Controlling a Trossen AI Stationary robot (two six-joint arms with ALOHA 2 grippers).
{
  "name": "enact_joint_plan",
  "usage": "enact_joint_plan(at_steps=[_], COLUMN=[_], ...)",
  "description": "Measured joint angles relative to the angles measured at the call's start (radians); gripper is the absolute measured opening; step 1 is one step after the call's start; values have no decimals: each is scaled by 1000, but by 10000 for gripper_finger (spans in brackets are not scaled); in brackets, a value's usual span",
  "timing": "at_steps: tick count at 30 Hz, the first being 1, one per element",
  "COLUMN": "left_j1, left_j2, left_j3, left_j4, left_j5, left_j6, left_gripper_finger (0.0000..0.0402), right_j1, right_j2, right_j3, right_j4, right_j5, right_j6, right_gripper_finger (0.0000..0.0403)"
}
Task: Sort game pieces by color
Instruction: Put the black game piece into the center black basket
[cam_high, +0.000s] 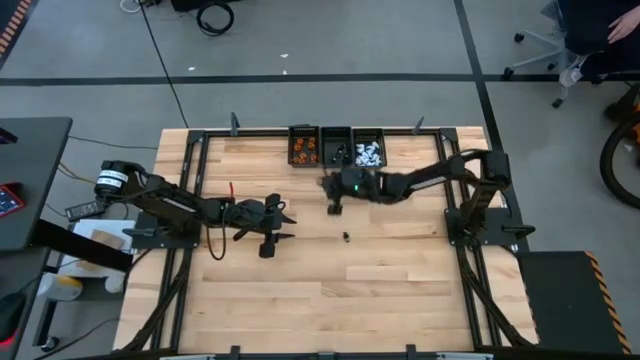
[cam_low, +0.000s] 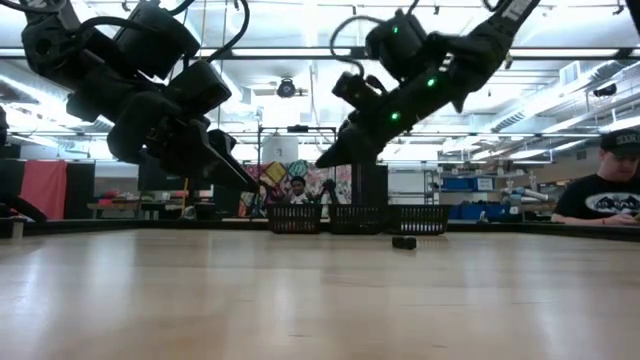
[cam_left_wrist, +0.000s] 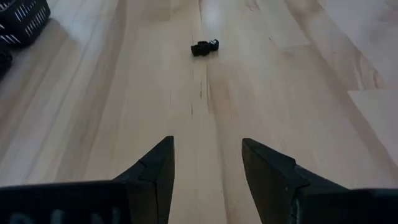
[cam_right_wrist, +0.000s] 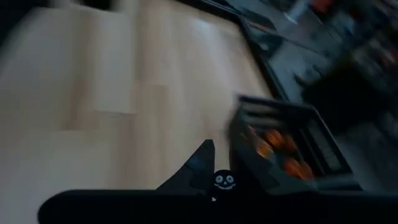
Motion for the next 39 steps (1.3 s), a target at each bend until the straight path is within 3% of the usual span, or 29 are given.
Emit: enact_joint_plan(at_steps=[7, 10, 18, 23, 32, 35, 39], left_j1=[3, 3, 4, 4, 1, 1, -4], left_j2=[0, 0, 0, 0, 0, 0, 0], left_j3=[0, 0, 0, 0, 0, 0, 0], left_j4=[-1, -1, -1, -2, -35, -65, -84], left_j5=[0, 0, -1, -1, -1, 0, -2], left_j6=[9, 12, 22, 28, 12, -14, -38], left_gripper_finger=[167, 167, 167, 167, 167, 167, 167], right_j1=[-207, -281, -381, -355, -192, -134, -30], right_j2=[42, 55, 64, 61, -3, -5, -5], right_j3=[-1, 0, 0, 0, 1, 1, 1], right_j4=[60, 81, 77, 75, 52, -4, -87], right_j5=[-45, -127, -325, -337, -336, -278, -126], right_j6=[187, 264, 393, 393, 276, 329, 355], right_gripper_finger=[49, 56, 131, 155, 154, 154, 154])
